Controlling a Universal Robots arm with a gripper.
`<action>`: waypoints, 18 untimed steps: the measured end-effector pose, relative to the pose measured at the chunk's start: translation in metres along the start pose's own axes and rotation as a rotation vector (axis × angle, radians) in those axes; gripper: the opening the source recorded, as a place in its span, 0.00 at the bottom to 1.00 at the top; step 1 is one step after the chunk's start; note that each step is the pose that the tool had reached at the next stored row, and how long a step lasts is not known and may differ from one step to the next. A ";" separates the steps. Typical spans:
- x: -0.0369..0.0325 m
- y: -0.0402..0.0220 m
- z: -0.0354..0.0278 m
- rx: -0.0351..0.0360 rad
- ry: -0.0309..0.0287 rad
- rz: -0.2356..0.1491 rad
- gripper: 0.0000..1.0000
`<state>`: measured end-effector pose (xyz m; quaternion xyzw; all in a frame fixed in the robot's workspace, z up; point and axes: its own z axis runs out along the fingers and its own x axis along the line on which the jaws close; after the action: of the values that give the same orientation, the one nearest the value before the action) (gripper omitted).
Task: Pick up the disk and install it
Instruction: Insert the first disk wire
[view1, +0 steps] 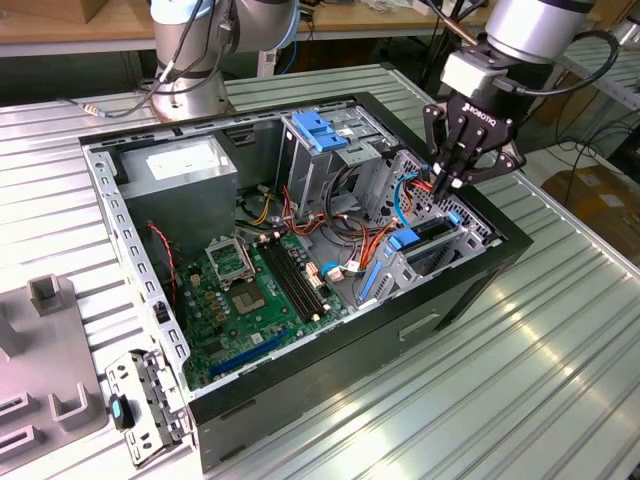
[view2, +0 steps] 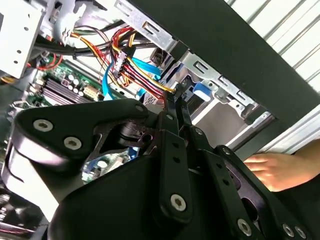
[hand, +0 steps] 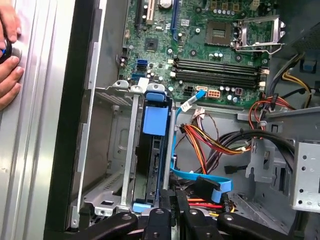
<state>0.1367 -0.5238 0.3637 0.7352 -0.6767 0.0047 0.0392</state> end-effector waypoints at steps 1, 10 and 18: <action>0.0000 -0.0001 0.0006 -0.0013 -0.0011 0.021 0.16; 0.0151 0.0034 0.0046 -0.0029 -0.0307 0.076 0.16; 0.0165 0.0148 0.0073 0.0464 -0.0408 0.072 0.16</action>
<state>0.1231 -0.5419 0.3582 0.7109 -0.7032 0.0068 0.0081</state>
